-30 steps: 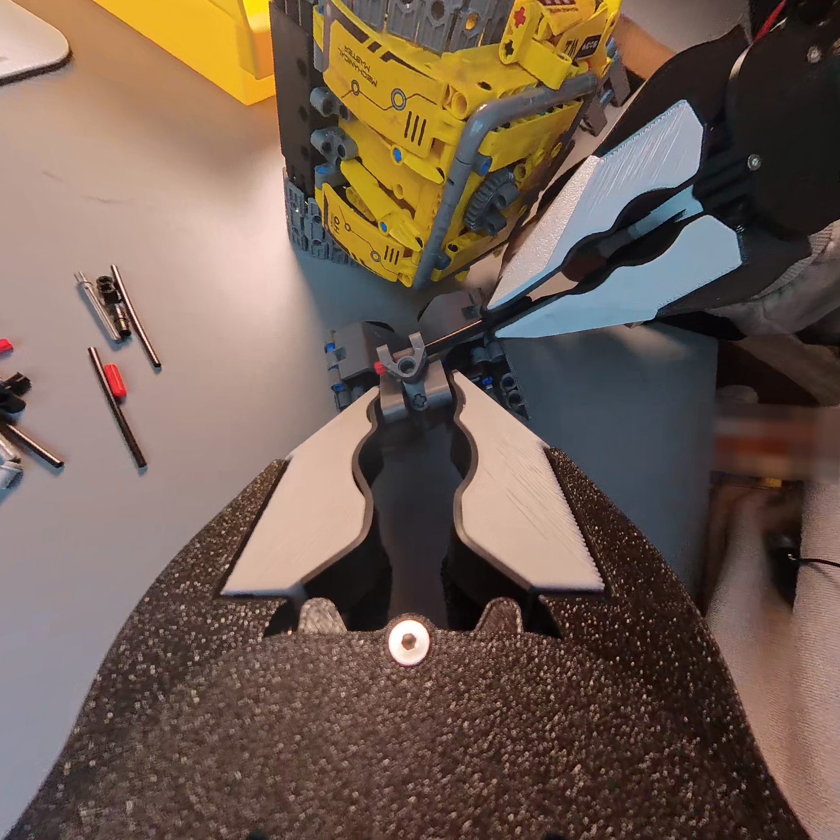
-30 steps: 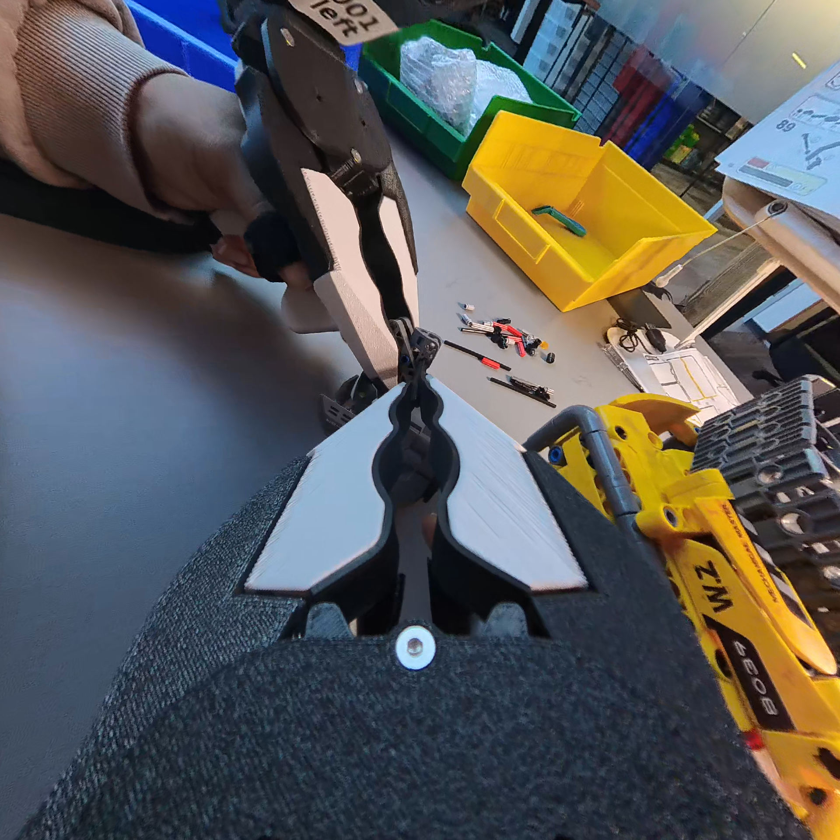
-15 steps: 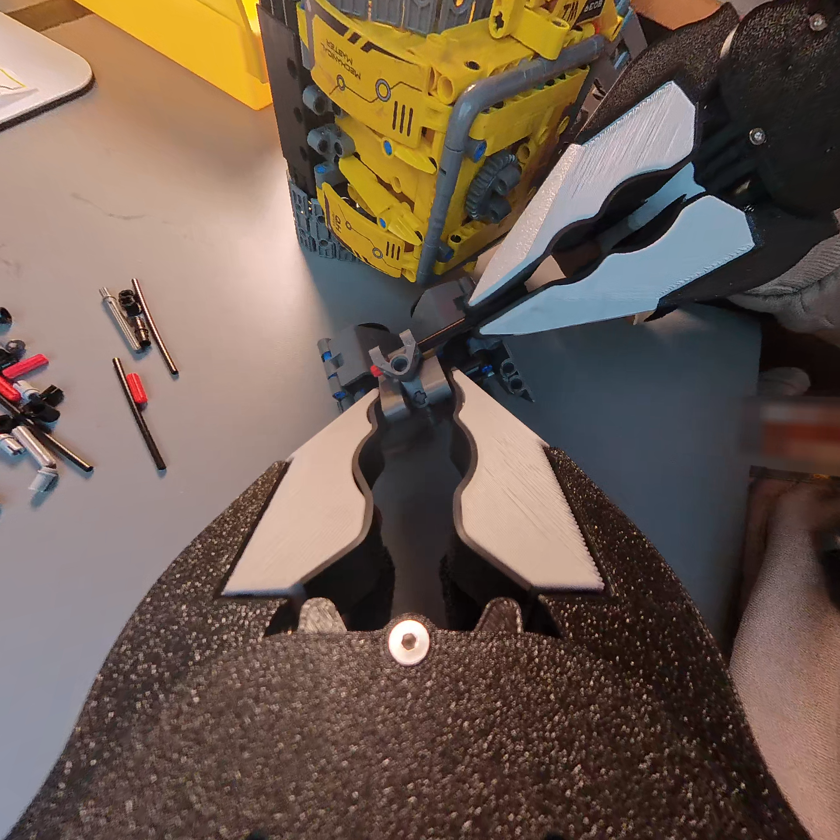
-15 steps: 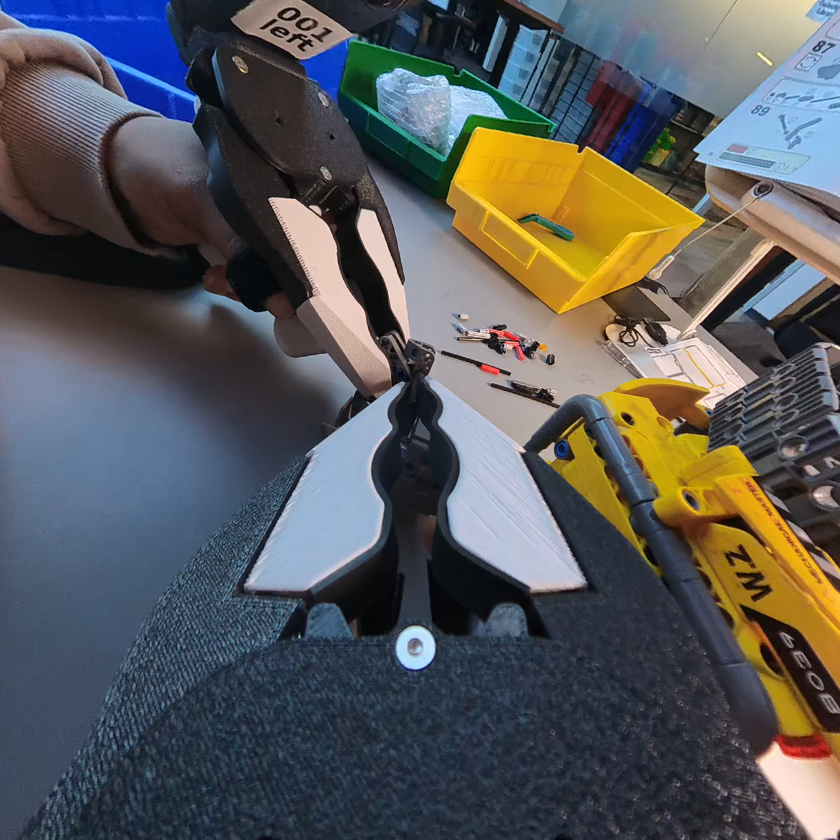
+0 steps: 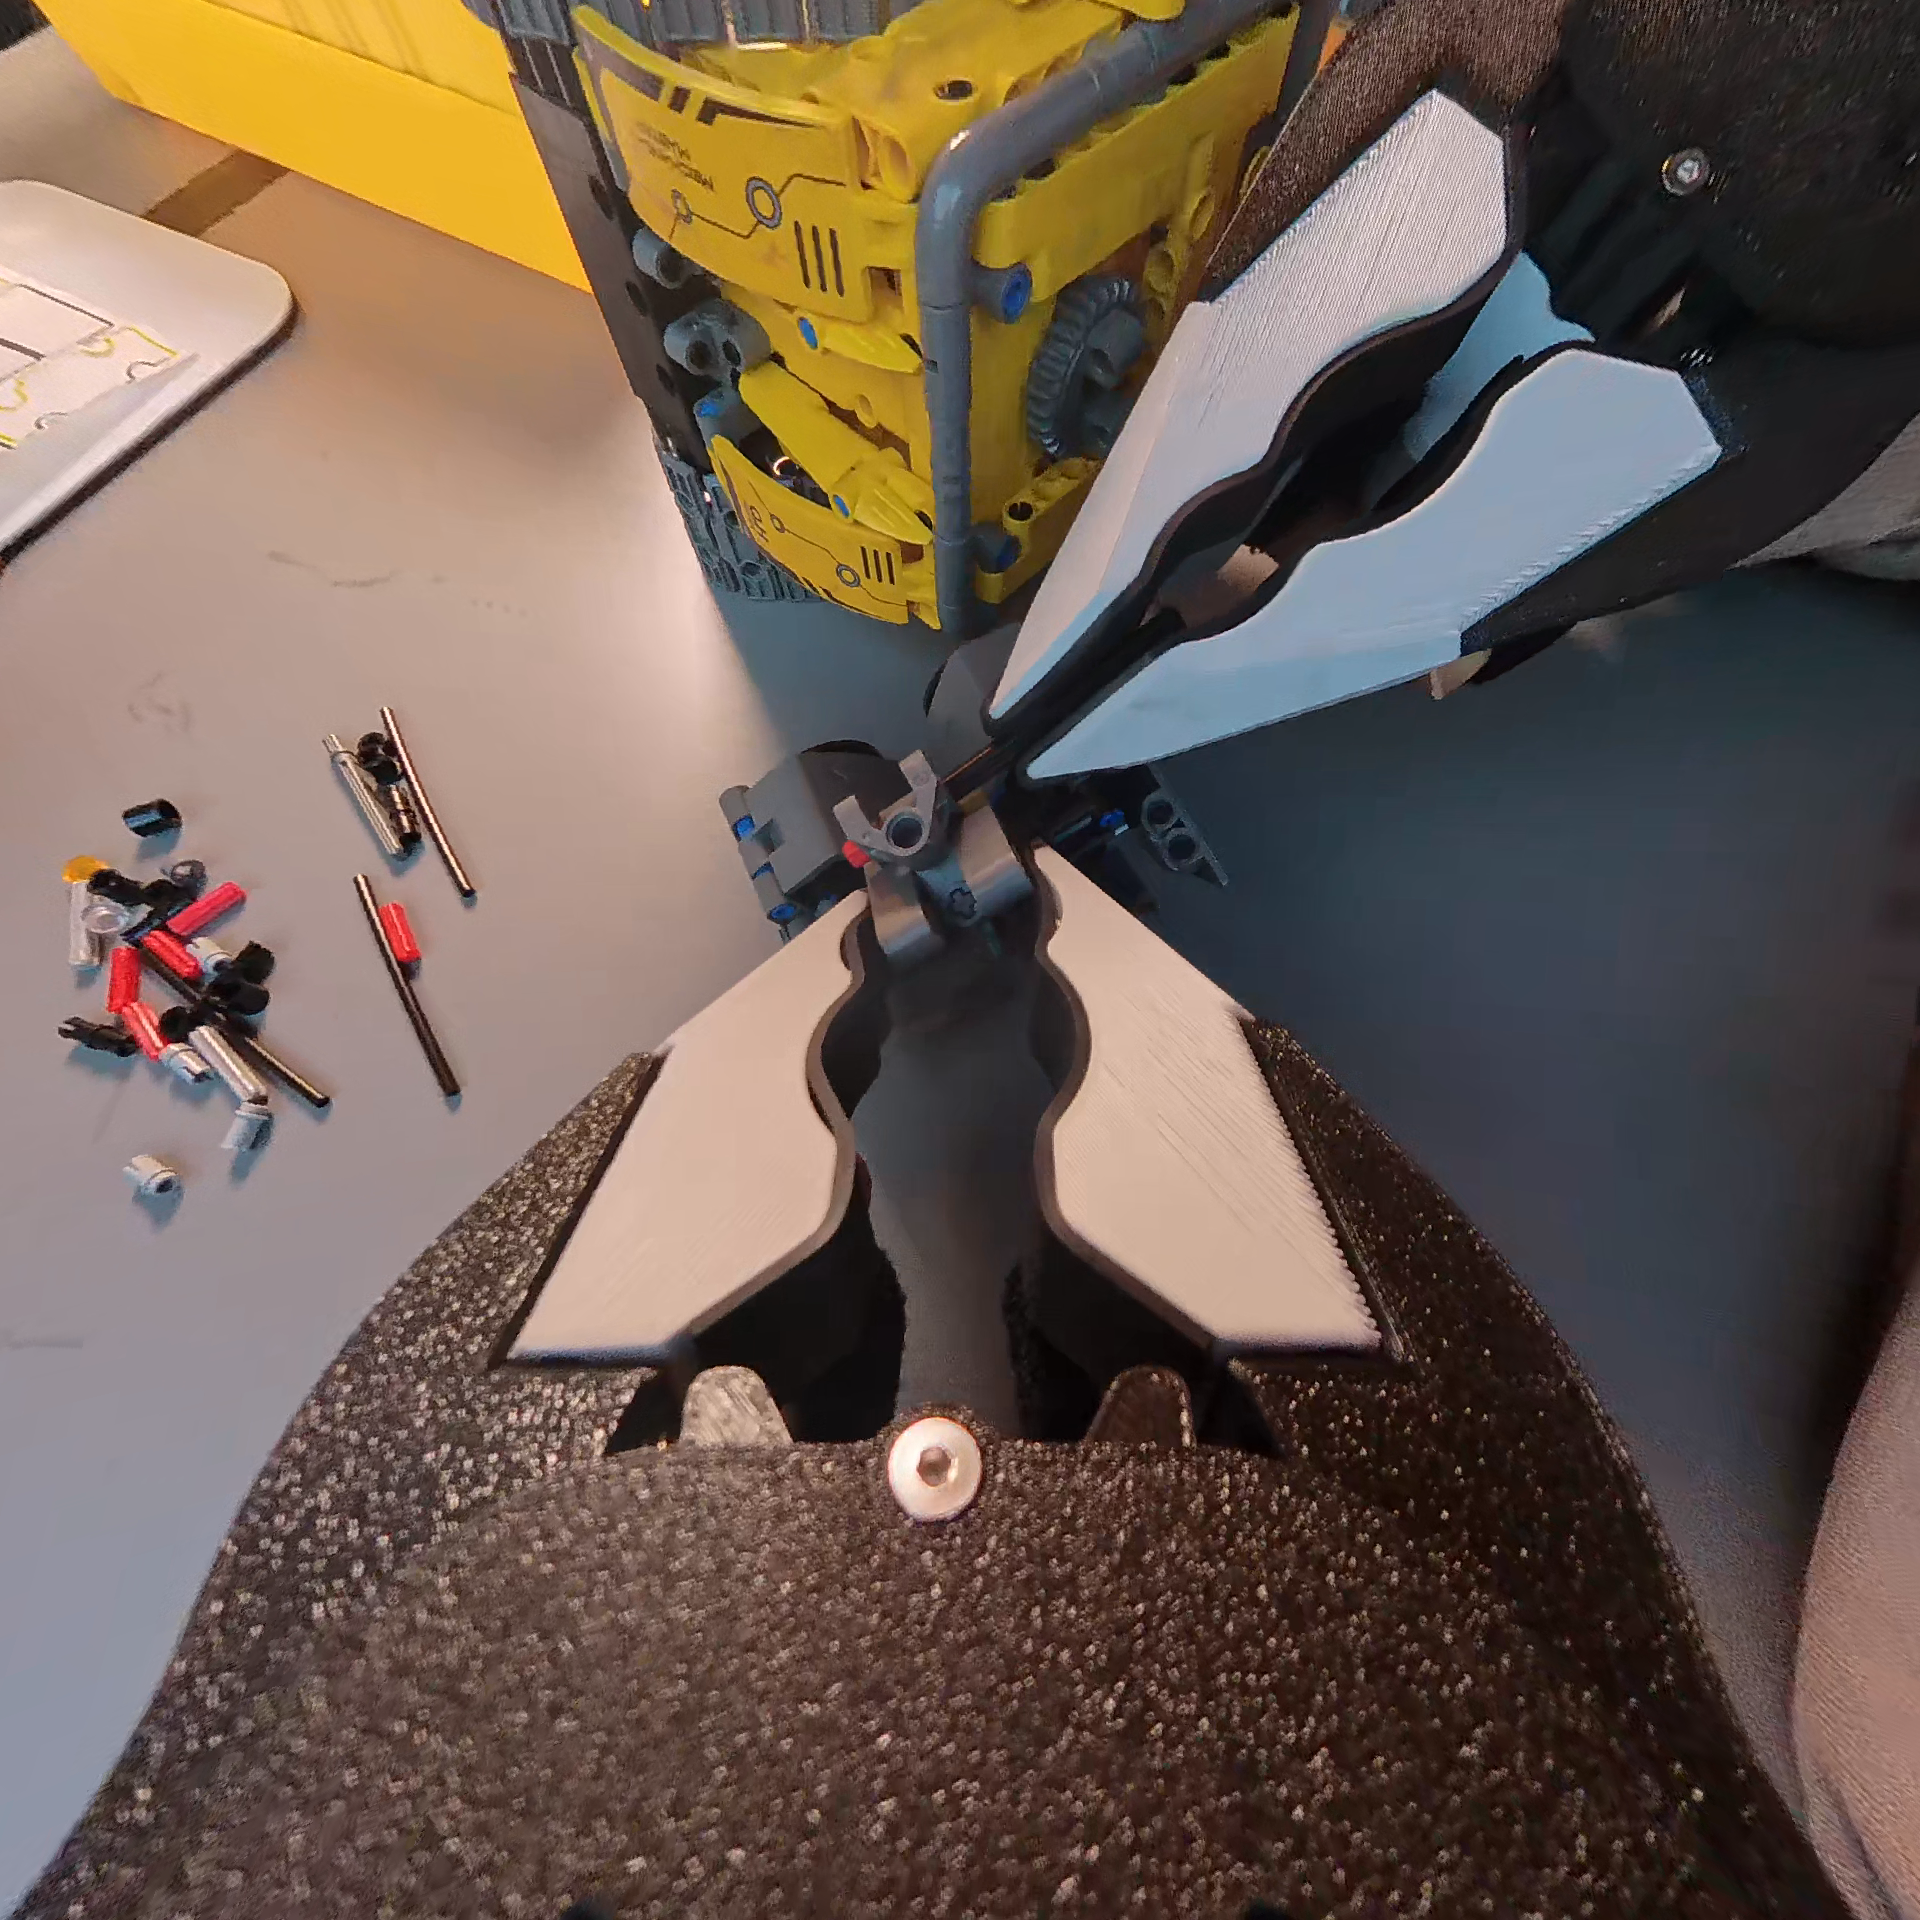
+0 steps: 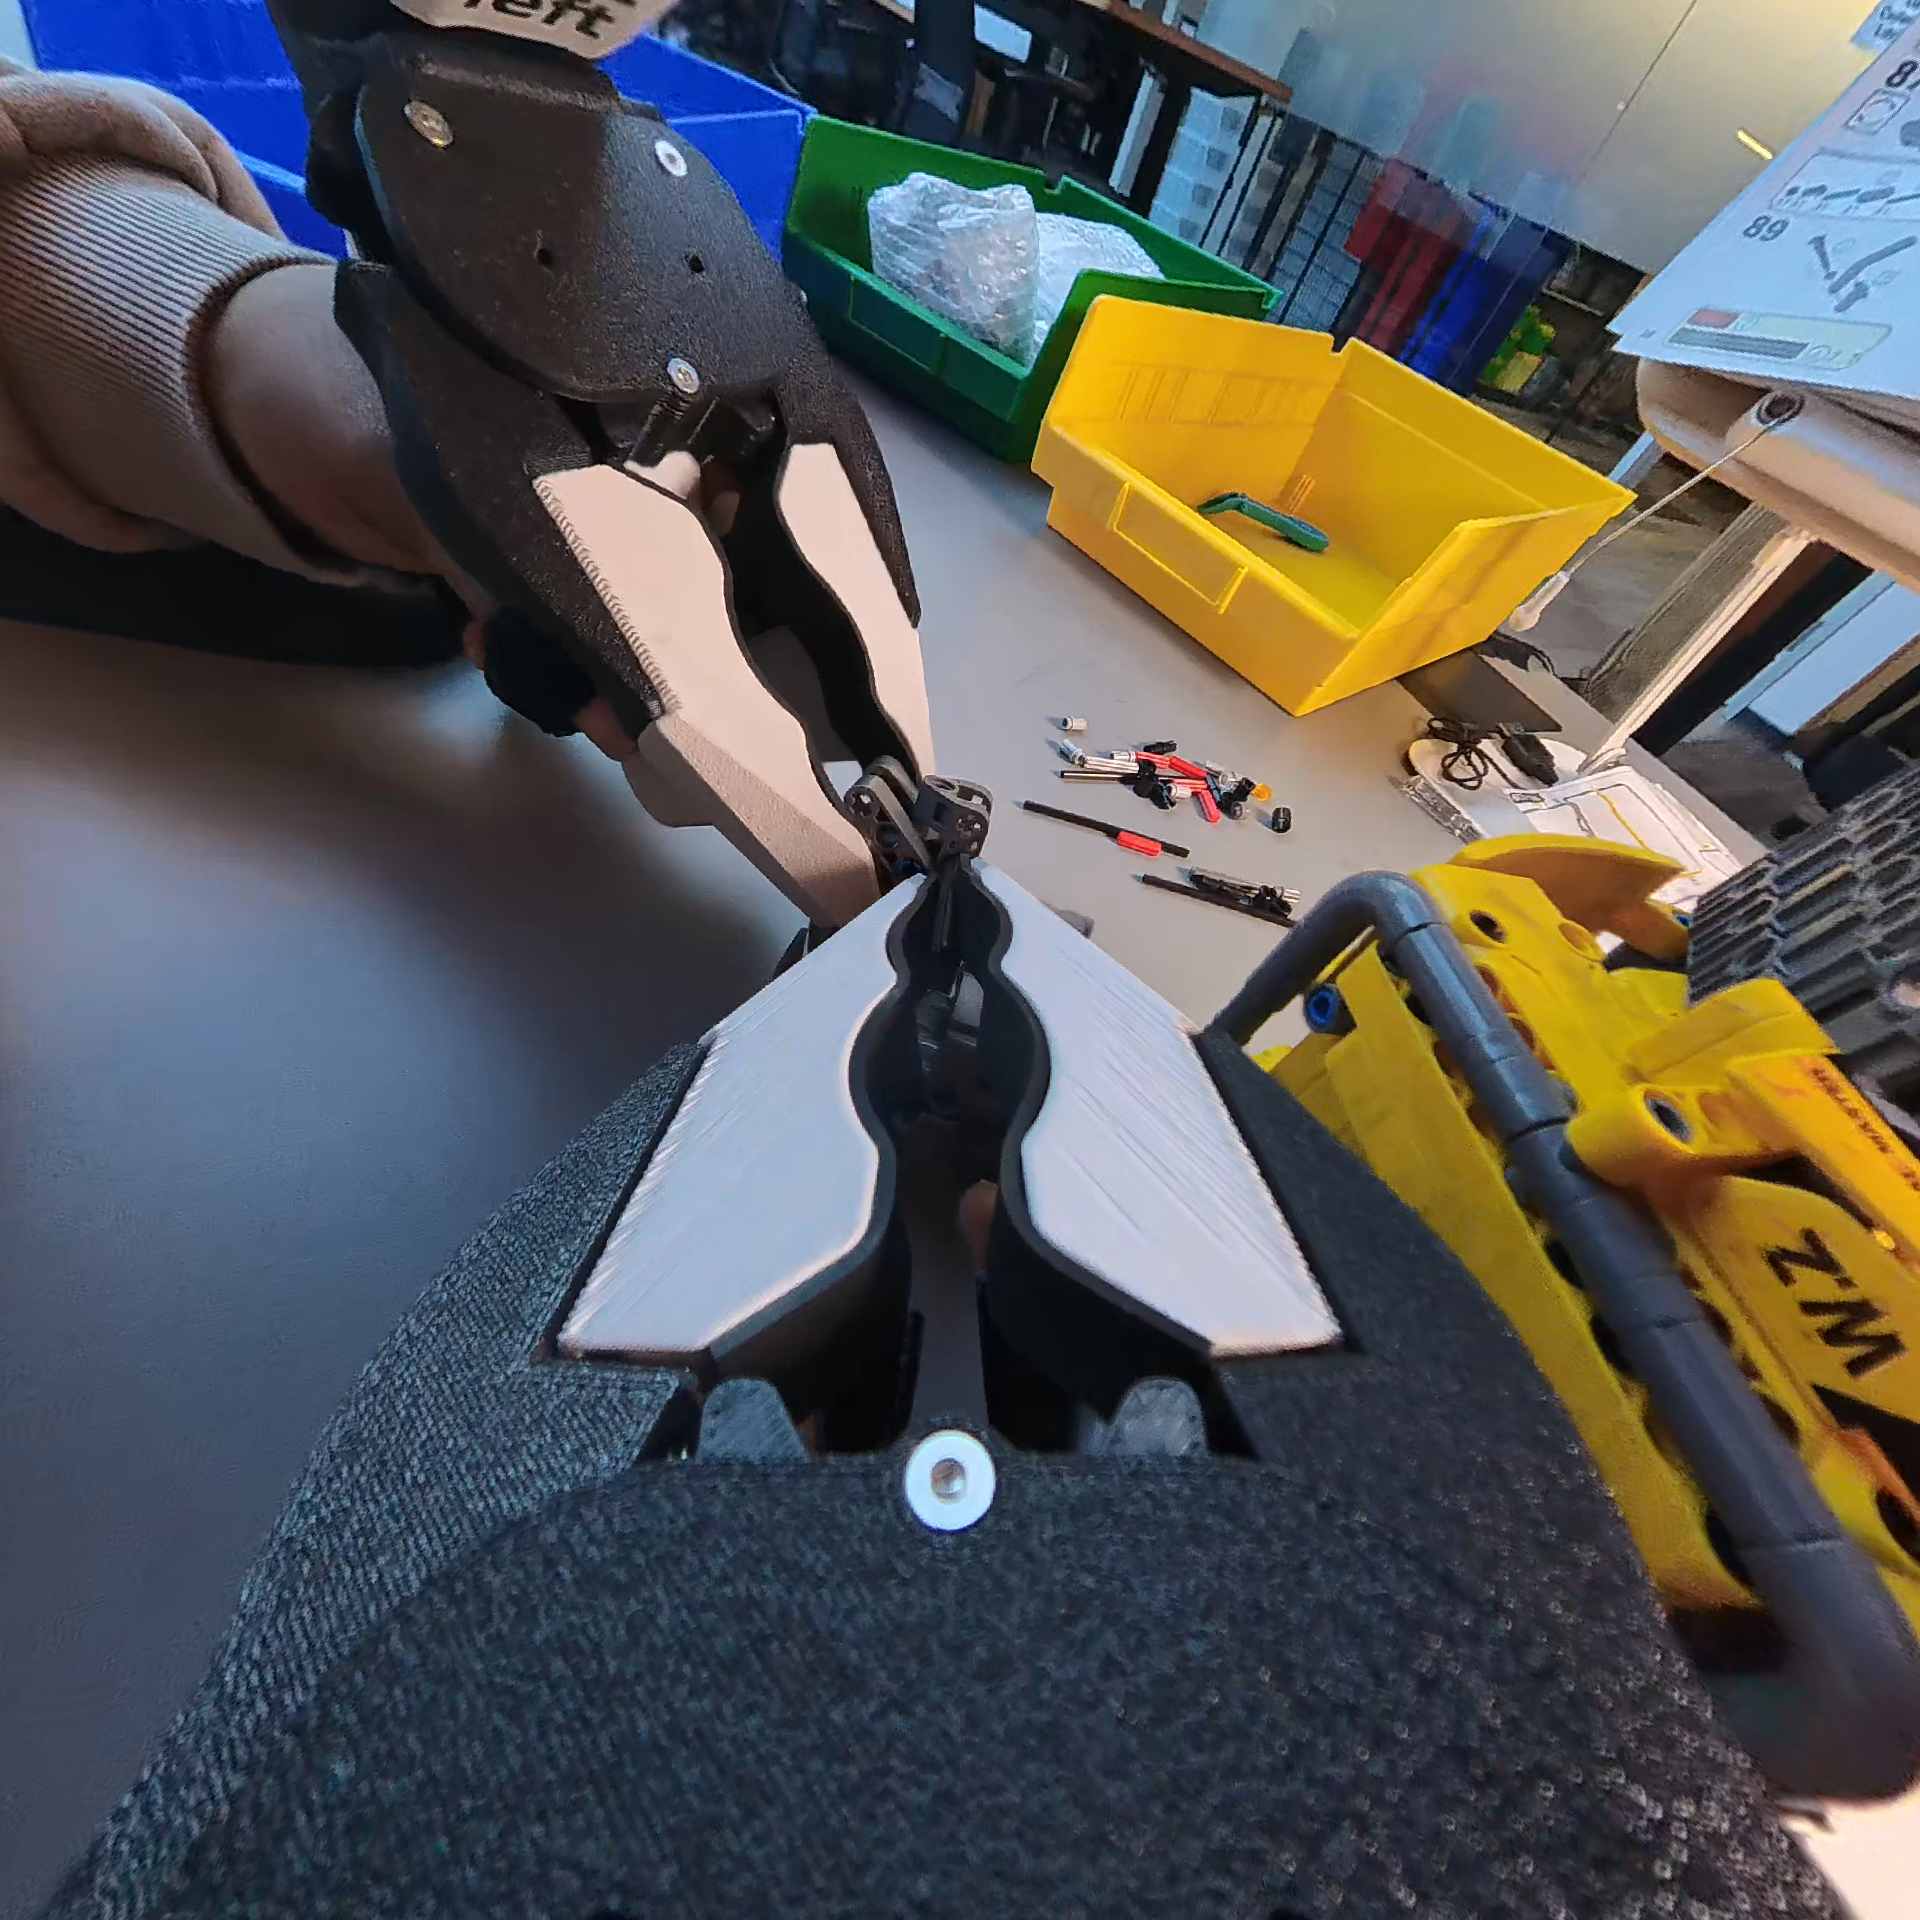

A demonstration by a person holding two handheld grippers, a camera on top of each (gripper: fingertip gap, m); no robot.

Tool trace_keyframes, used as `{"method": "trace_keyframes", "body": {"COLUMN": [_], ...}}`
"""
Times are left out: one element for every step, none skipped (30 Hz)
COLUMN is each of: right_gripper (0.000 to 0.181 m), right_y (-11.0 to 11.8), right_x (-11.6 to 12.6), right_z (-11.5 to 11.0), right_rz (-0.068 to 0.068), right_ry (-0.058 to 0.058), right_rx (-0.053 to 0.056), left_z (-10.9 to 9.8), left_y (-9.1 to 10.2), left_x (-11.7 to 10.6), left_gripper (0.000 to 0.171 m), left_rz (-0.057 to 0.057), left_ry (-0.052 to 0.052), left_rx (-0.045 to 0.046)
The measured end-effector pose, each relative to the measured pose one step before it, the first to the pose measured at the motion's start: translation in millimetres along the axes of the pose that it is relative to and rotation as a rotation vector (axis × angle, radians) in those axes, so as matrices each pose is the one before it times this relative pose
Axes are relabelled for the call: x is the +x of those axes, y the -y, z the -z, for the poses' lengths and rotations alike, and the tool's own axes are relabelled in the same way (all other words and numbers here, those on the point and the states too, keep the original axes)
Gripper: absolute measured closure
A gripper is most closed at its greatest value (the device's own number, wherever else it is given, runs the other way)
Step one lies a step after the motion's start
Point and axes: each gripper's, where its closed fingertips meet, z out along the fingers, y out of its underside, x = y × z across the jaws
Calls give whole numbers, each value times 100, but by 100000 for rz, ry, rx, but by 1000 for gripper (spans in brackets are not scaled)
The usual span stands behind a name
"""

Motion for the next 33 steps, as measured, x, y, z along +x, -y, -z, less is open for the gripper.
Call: {"method": "trace_keyframes", "body": {"right_gripper": [177,177,177,177,177,176,175,172,170,169,167,162,161,159,158,156,156,157,163,169,173,175,174,175,173,173,172,171,171,175,176,176,176], "right_y": [-75,35,78,80,-7,21,-1,-53,-45,-41,-101,-134,3,109,174,227,148,2,-214,-189,-123,-10,-32,-82,-13,18,6,-95,-88,80,38,-31,5], "right_x": [-36,-51,-89,-35,60,-42,-149,-191,-124,-78,-36,76,83,93,27,-11,-99,-136,-5,-69,-108,-27,-52,-40,16,16,-20,-73,-9,42,28,0,37], "right_z": [52,70,66,38,-6,-17,1,19,81,135,171,214,235,197,140,80,30,-37,-75,-43,-30,-9,-6,6,61,104,121,89,43,62,-5,-26,8], "right_rz": [414,1056,1895,2461,1634,1368,1722,1124,-63,-1397,-2154,-2301,-1830,-842,654,1345,1577,1604,1665,1846,835,-338,-508,422,921,172,-411,-355,-80,-4,50,890,732], "right_ry": [-204,-440,-383,-909,-1468,-660,172,707,336,199,123,-433,-571,-1169,-1103,-1175,-803,-684,-1655,-1423,-1176,-1393,-984,-879,-1221,-1010,-394,102,-297,-707,-669,-500,-668], "right_rx": [-190,153,46,396,-6,-293,-323,-466,-453,-289,-687,-888,-311,-258,-478,-545,-927,-1480,-2238,-1356,-698,26,-173,-547,-102,270,334,-282,-321,632,90,-158,266], "left_z": [-57,16,47,70,34,-9,-8,-15,-21,-11,0,27,35,32,3,-46,-61,-55,-37,-17,-6,-4,-8,-15,-4,-1,20,11,-9,-25,-24,-2,-8], "left_y": [-54,41,5,53,109,20,-17,-42,-48,14,-64,-75,-71,-14,-12,-26,29,37,7,24,17,1,-1,-31,10,30,16,18,-15,6,8,-19,-3], "left_x": [10,25,41,23,-45,-71,-85,-108,-44,-9,-92,-126,-41,-25,-55,-54,13,25,29,14,-17,13,26,35,15,20,-24,-9,18,46,-7,-28,6], "left_gripper": [150,148,147,146,148,148,147,146,147,146,146,146,146,147,147,147,146,146,146,146,145,145,146,145,145,145,145,145,145,145,145,145,144], "left_rz": [-2174,-1029,-585,1326,2617,557,-996,-556,148,938,550,560,862,1446,865,325,187,273,322,448,613,644,443,352,472,556,536,548,286,-72,-370,-411,72], "left_ry": [1289,122,-265,-1044,-1224,-263,740,797,-13,-397,7,-76,-709,-615,-158,415,285,346,270,270,357,98,-57,-99,-63,-306,-56,-44,-69,-2,446,463,-12], "left_rx": [-762,-164,127,577,1029,679,391,-54,-1,357,-26,47,251,289,101,-98,158,160,84,272,258,225,304,74,305,381,240,210,148,72,2,-153,39]}}
